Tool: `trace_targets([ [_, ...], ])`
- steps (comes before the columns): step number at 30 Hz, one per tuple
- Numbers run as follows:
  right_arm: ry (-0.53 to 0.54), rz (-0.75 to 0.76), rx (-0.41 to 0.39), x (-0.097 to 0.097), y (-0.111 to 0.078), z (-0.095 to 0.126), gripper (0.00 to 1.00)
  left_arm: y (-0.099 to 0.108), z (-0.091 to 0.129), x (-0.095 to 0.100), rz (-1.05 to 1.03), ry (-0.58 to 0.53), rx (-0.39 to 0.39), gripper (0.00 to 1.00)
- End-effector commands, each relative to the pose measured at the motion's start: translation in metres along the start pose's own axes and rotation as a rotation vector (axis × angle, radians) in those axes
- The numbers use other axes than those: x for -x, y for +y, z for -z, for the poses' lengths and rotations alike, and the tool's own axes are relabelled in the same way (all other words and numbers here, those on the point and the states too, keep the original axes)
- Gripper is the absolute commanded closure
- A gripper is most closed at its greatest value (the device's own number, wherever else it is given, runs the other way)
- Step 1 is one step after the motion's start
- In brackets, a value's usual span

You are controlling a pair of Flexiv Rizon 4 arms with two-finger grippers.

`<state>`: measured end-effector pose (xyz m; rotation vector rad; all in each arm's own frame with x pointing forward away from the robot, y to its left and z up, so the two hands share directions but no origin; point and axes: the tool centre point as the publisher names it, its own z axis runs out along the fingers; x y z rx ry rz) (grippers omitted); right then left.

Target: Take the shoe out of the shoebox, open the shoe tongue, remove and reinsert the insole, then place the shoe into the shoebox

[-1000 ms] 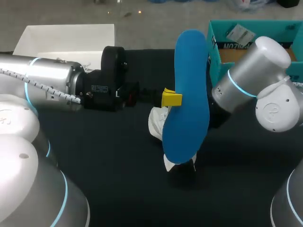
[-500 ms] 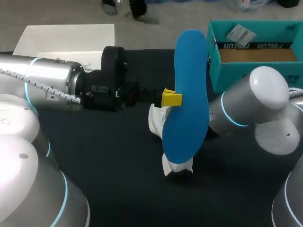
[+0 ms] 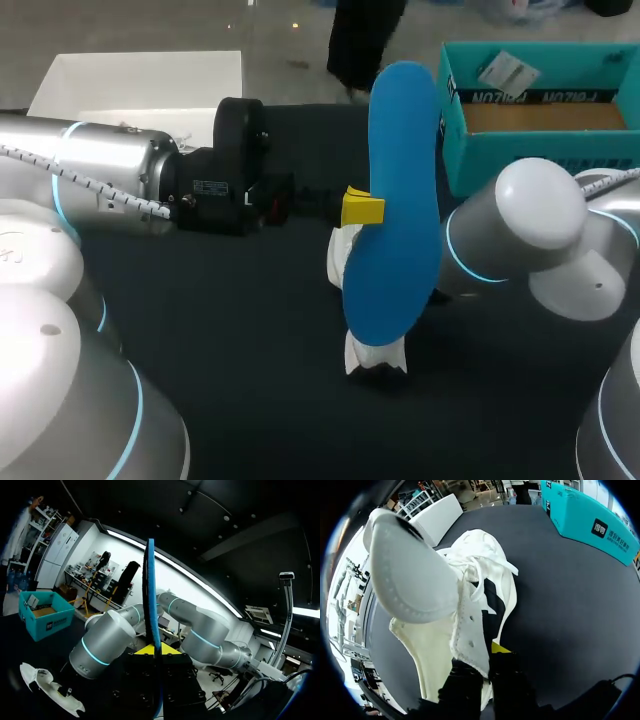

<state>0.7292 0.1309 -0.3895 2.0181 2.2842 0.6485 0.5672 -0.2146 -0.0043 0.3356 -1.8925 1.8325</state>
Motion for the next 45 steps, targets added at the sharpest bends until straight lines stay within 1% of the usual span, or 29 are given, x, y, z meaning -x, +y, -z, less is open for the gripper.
trace_targets([
  [1, -0.036, -0.036, -0.023, -0.005, 0.006, -0.007, 1.0, -0.001, -0.001, 0.001, 0.0, 0.0, 0.001, 1.0],
  [3, -0.049, -0.06, -0.033, -0.003, 0.007, -0.007, 1.0, -0.001, -0.001, 0.001, 0.0, 0.0, 0.001, 1.0],
  [4, -0.047, -0.069, -0.035, -0.001, 0.008, -0.006, 0.98, -0.001, -0.001, 0.001, 0.0, 0.0, 0.001, 1.0],
  [5, -0.051, -0.079, -0.039, 0.0, 0.009, -0.005, 0.73, -0.001, -0.001, 0.001, 0.0, 0.0, 0.001, 1.0],
  [6, -0.051, -0.089, -0.04, 0.001, 0.009, -0.004, 0.6, -0.001, -0.001, 0.001, 0.0, 0.0, 0.001, 1.0],
  [7, -0.047, -0.099, -0.042, 0.002, 0.01, -0.001, 0.31, -0.001, -0.001, 0.001, 0.0, 0.0, 0.001, 1.0],
  [8, -0.036, -0.112, -0.049, 0.004, 0.01, 0.002, 0.09, -0.001, -0.001, 0.001, 0.0, 0.0, 0.001, 1.0],
  [9, -0.031, -0.117, -0.05, 0.004, 0.01, 0.005, 0.0, -0.001, -0.001, 0.001, 0.0, 0.0, 0.001, 1.0],
  [11, 0.003, -0.141, -0.065, 0.007, 0.011, 0.013, 0.0, -0.001, -0.001, 0.001, 0.0, 0.0, 0.001, 1.0],
  [12, 0.008, -0.145, -0.065, 0.008, 0.011, 0.021, 0.0, -0.001, -0.001, 0.001, 0.0, 0.0, 0.001, 1.0],
  [18, 0.096, -0.17, -0.086, 0.015, 0.012, 0.053, 0.0, -0.001, -0.001, 0.001, 0.0, 0.0, 0.001, 1.0],
  [19, 0.142, -0.185, -0.098, 0.017, 0.013, 0.061, 0.0, -0.001, -0.001, 0.001, 0.0, 0.0, 0.001, 1.0],
  [21, 0.177, -0.195, -0.11, 0.018, 0.014, 0.069, 0.0, -0.001, -0.001, 0.001, 0.0, 0.0, 0.001, 1.0],
  [24, 0.257, -0.211, -0.129, 0.02, 0.017, 0.086, 0.0, -0.001, -0.001, 0.001, 0.0, 0.0, 0.001, 1.0],
  [27, 0.288, -0.209, -0.119, 0.022, 0.022, 0.096, 0.0, -0.001, -0.001, 0.001, 0.0, 0.0, 0.001, 1.0],
  [29, 0.327, -0.214, -0.105, 0.024, 0.027, 0.105, 0.0, -0.001, -0.001, 0.001, 0.0, 0.0, 0.001, 1.0],
  [31, 0.4, -0.216, -0.097, 0.026, 0.033, 0.113, 0.0, -0.001, -0.001, 0.001, 0.0, 0.0, 0.001, 1.0],
  [32, 0.423, -0.187, -0.089, 0.027, 0.036, 0.116, 0.0, -0.001, -0.001, 0.001, 0.0, 0.0, 0.001, 1.0],
  [45, 0.423, -0.187, -0.089, 0.027, 0.036, 0.116, 0.0, -0.001, -0.001, 0.001, 0.0, 0.0, 0.001, 1.0],
])
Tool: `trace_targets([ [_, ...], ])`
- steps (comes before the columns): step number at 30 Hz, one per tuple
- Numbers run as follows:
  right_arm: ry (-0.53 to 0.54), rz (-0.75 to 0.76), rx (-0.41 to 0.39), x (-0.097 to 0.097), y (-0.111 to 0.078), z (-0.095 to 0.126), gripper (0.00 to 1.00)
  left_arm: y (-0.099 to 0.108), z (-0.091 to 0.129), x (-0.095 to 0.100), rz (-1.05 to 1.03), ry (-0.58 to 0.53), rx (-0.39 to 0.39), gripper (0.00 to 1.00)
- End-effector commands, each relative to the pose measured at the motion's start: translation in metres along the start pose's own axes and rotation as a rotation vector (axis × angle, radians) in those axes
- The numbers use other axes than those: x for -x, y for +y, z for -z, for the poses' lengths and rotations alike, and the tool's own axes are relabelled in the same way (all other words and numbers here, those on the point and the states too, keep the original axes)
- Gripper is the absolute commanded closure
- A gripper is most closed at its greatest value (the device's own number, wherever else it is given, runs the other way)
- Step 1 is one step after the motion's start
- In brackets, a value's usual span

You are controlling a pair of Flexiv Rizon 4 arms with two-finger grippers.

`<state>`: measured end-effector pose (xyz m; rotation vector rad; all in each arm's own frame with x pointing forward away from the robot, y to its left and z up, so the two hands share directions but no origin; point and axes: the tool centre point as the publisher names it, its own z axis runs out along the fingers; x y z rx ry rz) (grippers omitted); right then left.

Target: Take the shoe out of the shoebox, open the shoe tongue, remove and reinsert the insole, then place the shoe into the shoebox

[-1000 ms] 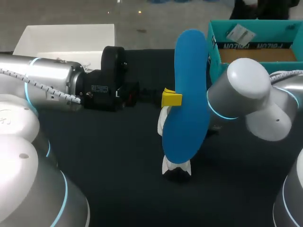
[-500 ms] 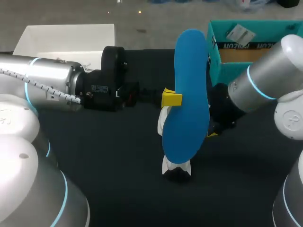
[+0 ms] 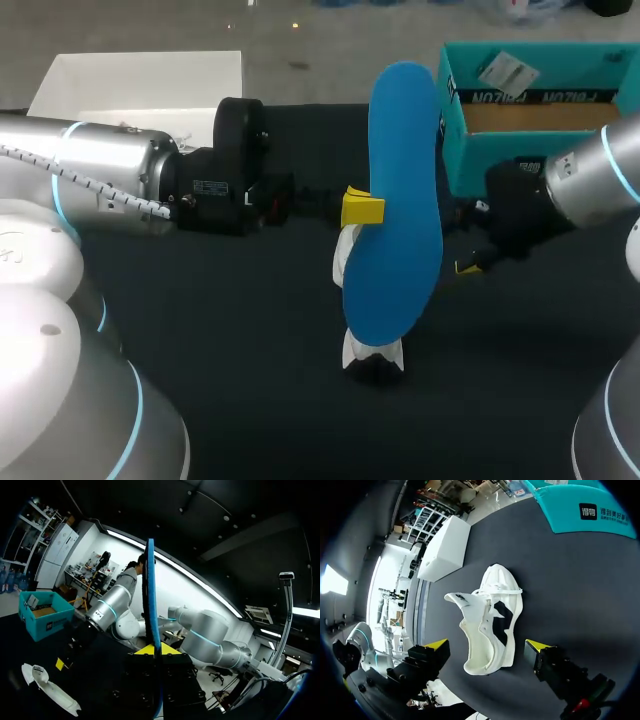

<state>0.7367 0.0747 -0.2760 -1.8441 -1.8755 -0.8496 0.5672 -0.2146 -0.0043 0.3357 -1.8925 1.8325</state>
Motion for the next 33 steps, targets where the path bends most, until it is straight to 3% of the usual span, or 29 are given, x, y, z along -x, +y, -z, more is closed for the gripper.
trace_targets([
  [1, 0.009, 0.0, 0.005, 0.001, -0.003, -0.001, 0.0, -0.001, -0.001, 0.001, 0.0, 0.001, 0.001, 1.0],
  [11, 0.009, 0.0, 0.005, 0.001, -0.003, -0.001, 0.0, -0.001, -0.001, 0.001, 0.0, 0.001, 0.001, 1.0],
  [17, 0.248, -0.099, -0.034, -0.009, 0.013, 0.039, 0.0, -0.001, -0.001, 0.001, 0.0, 0.001, 0.001, 1.0],
  [23, 0.406, -0.112, -0.043, -0.032, 0.021, 0.074, 0.0, -0.001, -0.001, 0.001, 0.0, 0.001, 0.001, 1.0],
  [28, 0.483, -0.083, -0.035, -0.058, 0.025, 0.097, 0.0, -0.001, -0.001, 0.001, 0.0, 0.001, 0.001, 1.0],
  [33, 0.52, -0.116, -0.048, -0.071, 0.038, 0.112, 0.0, -0.001, -0.001, 0.001, 0.0, 0.001, 0.001, 1.0],
])
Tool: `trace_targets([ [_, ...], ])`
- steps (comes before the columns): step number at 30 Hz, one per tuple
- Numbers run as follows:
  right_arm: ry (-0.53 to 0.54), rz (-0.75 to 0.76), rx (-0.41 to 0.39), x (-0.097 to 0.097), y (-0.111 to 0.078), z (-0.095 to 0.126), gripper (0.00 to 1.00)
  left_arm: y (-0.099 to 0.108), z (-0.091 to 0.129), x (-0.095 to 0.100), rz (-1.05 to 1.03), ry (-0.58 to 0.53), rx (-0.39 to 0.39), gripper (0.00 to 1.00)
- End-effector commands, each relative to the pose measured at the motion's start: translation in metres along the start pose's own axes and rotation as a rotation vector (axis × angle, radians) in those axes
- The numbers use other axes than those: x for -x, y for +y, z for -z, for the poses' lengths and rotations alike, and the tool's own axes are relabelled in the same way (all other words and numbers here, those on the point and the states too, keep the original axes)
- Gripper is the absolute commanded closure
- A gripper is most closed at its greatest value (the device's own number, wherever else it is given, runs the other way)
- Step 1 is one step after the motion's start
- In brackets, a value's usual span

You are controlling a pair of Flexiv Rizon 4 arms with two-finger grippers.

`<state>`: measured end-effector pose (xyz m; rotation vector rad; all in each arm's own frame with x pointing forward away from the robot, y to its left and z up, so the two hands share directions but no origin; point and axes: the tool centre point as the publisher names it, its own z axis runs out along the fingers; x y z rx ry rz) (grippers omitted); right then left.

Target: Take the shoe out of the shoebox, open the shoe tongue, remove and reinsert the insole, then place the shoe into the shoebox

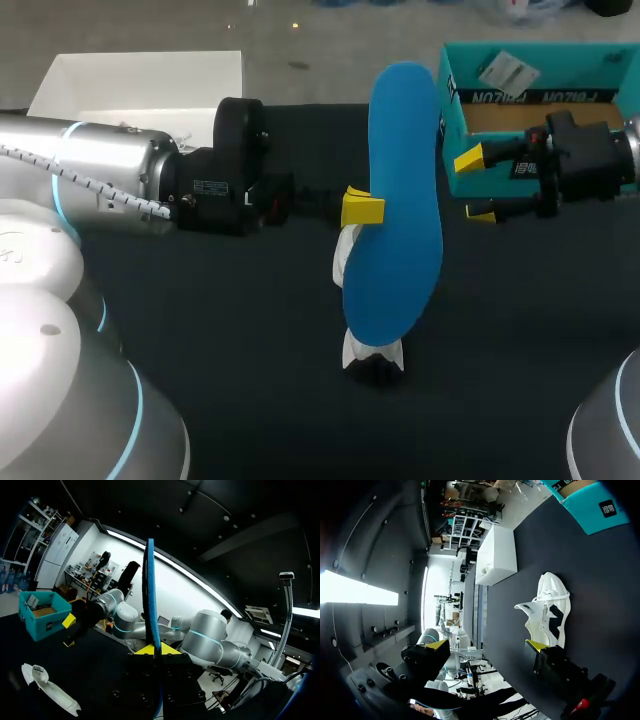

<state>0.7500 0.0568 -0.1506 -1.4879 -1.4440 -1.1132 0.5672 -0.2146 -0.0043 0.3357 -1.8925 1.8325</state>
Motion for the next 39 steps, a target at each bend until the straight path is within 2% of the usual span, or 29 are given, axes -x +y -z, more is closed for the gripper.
trace_targets([
  [1, -0.001, -0.014, 0.005, -0.011, 0.006, 0.007, 0.0, -0.001, -0.001, 0.001, 0.0, 0.001, 0.001, 1.0],
  [5, 0.082, -0.038, -0.01, -0.019, 0.018, 0.015, 0.0, -0.001, -0.001, 0.001, 0.0, 0.001, 0.001, 1.0],
  [7, 0.154, -0.052, -0.036, -0.022, 0.022, 0.017, 0.0, -0.001, -0.001, 0.001, 0.0, 0.001, 0.001, 1.0],
  [9, 0.27, -0.069, -0.088, -0.026, 0.024, 0.019, 0.0, -0.001, -0.001, 0.001, 0.0, 0.001, 0.001, 1.0],
  [17, 0.27, -0.069, -0.088, -0.026, 0.024, 0.019, 0.0, -0.001, -0.001, 0.001, 0.0, 0.001, 0.001, 1.0],
  [20, 0.27, -0.069, -0.088, -0.026, 0.024, 0.019, 0.0, -0.002, 0.007, 0.022, -0.263, -0.079, 0.124, 1.0],
  [22, 0.27, -0.069, -0.088, -0.026, 0.024, 0.019, 0.0, -0.009, 0.012, 0.034, -0.422, -0.11, 0.125, 1.0],
  [24, 0.27, -0.069, -0.088, -0.026, 0.024, 0.019, 0.0, -0.018, 0.017, 0.045, -0.618, -0.13, 0.183, 1.0],
  [28, 0.27, -0.069, -0.088, -0.026, 0.024, 0.019, 0.0, -0.034, 0.023, 0.06, -0.85, -0.159, 0.177, 1.0],
  [29, 0.27, -0.069, -0.088, -0.026, 0.024, 0.019, 0.0, -0.036, 0.023, 0.062, -0.843, -0.157, 0.155, 1.0],
  [39, 0.27, -0.069, -0.088, -0.026, 0.024, 0.019, 0.0, -0.036, 0.023, 0.062, -0.843, -0.157, 0.155, 1.0],
])
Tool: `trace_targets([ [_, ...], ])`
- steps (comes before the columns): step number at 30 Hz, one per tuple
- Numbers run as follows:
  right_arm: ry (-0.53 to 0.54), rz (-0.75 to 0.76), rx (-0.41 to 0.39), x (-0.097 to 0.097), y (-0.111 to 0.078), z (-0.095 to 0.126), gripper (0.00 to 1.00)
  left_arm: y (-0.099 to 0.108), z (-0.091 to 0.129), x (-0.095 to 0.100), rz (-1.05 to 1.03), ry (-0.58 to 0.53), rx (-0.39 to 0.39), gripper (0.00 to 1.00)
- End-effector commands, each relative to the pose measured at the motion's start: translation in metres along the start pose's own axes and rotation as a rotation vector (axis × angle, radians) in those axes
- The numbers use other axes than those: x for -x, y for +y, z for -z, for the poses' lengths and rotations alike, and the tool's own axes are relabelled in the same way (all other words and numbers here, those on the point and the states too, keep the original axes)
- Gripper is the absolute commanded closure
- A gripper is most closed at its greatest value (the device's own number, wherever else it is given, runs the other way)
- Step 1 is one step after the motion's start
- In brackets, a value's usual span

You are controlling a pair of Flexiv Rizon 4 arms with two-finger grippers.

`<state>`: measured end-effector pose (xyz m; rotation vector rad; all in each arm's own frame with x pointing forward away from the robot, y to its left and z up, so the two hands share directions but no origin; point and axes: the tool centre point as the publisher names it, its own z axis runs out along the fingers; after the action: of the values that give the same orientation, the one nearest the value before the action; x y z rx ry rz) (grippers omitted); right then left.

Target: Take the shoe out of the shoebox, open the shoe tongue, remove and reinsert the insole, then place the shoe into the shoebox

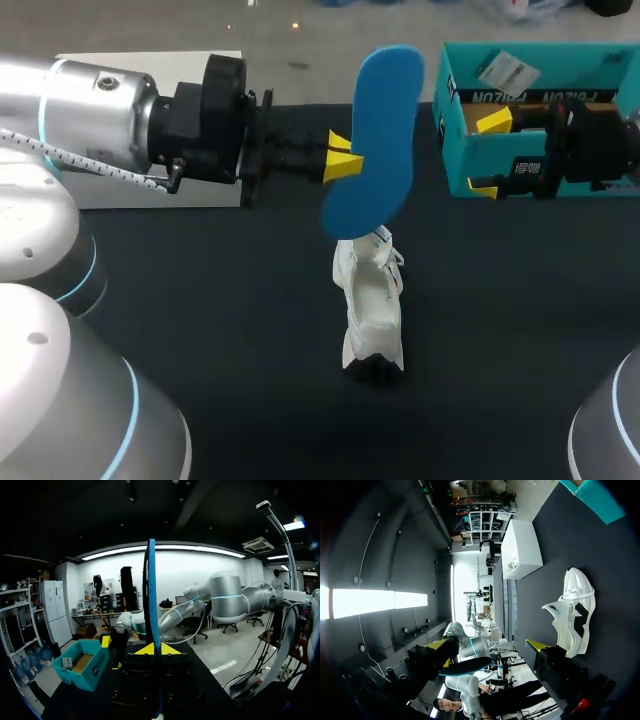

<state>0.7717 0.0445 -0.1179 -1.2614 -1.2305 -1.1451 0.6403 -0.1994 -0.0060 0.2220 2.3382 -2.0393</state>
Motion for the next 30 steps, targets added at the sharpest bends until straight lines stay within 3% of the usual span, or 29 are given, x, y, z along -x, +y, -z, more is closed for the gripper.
trace_targets([
  [1, -0.001, -0.001, 0.0, 0.0, 0.001, -0.001, 0.0, -0.002, -0.004, 0.002, -0.211, -0.036, 0.019, 1.0],
  [2, -0.001, -0.001, 0.0, 0.0, 0.001, -0.001, 0.0, -0.002, -0.004, 0.002, -0.211, -0.036, 0.019, 1.0],
  [5, -0.001, -0.001, 0.0, 0.0, 0.001, -0.001, 0.0, 0.022, -0.007, 0.026, -0.668, -0.071, 0.015, 1.0],
  [6, -0.001, -0.001, 0.0, 0.0, 0.001, -0.001, 0.0, 0.027, -0.009, 0.034, -0.822, -0.084, -0.035, 1.0],
  [7, -0.001, -0.001, 0.0, 0.0, 0.001, -0.001, 0.0, 0.031, -0.01, 0.039, -0.892, -0.082, -0.023, 1.0],
  [11, -0.001, -0.001, 0.0, 0.0, 0.001, -0.001, 0.0, 0.035, -0.019, 0.059, -1.311, -0.042, -0.096, 1.0],
  [28, -0.001, -0.001, 0.0, 0.0, 0.001, -0.001, 0.0, 0.034, -0.021, 0.062, -1.344, -0.051, -0.077, 1.0],
  [30, -0.001, -0.001, 0.0, 0.0, 0.001, -0.001, 0.0, 0.044, -0.025, 0.065, -1.387, -0.119, -0.096, 1.0],
])
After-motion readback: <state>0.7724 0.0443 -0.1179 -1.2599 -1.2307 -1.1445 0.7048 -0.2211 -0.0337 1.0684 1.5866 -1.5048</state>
